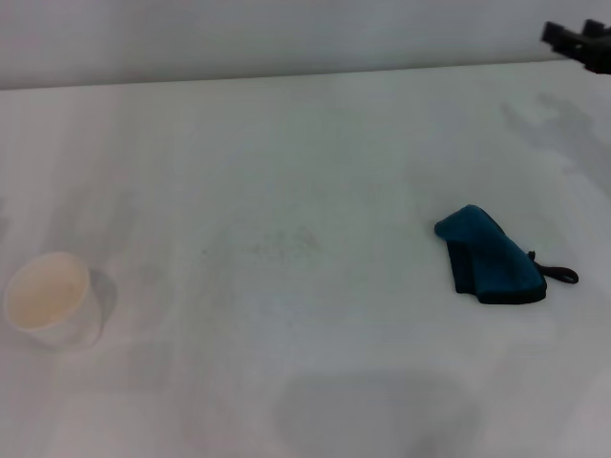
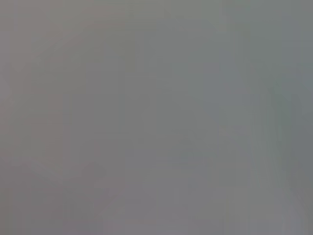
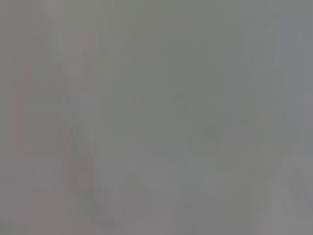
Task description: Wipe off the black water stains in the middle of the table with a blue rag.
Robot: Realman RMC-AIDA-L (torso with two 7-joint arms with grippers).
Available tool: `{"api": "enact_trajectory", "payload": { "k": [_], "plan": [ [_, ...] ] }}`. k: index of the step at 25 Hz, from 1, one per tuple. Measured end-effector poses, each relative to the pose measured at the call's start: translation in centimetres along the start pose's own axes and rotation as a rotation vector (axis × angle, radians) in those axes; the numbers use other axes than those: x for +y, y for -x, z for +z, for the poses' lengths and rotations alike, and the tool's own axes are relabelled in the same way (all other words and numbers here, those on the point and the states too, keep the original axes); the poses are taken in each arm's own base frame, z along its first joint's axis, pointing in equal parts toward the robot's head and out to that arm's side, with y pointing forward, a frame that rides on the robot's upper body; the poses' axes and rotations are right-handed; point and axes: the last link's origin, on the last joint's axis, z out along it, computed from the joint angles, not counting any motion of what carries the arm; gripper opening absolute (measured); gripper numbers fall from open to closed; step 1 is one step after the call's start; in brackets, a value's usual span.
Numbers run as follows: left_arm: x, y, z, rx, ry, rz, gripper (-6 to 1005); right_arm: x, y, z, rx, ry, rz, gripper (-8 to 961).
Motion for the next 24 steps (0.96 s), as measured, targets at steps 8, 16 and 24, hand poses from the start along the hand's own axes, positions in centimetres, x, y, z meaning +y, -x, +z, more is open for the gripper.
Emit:
{"api": "enact_trajectory", "payload": {
  "k": [8, 16, 24],
  "plan": [
    [0.1, -0.1, 0.3, 0.006, -0.012, -0.016, 863, -1.7, -2.3, -2.0, -0.19, -0.091, -0.082, 733],
    [0.9, 0.0, 0.6, -0.007, -0.063, -0.085, 865, -1.7, -4.2, -3.8, -0.433, -0.293, -0.172, 734],
    [1.6, 0.1, 0.4, -0.014, -0.155, -0.178, 864, -2.9, -4.0, -4.7, -0.467, -0.377, -0.15, 734]
  ]
}}
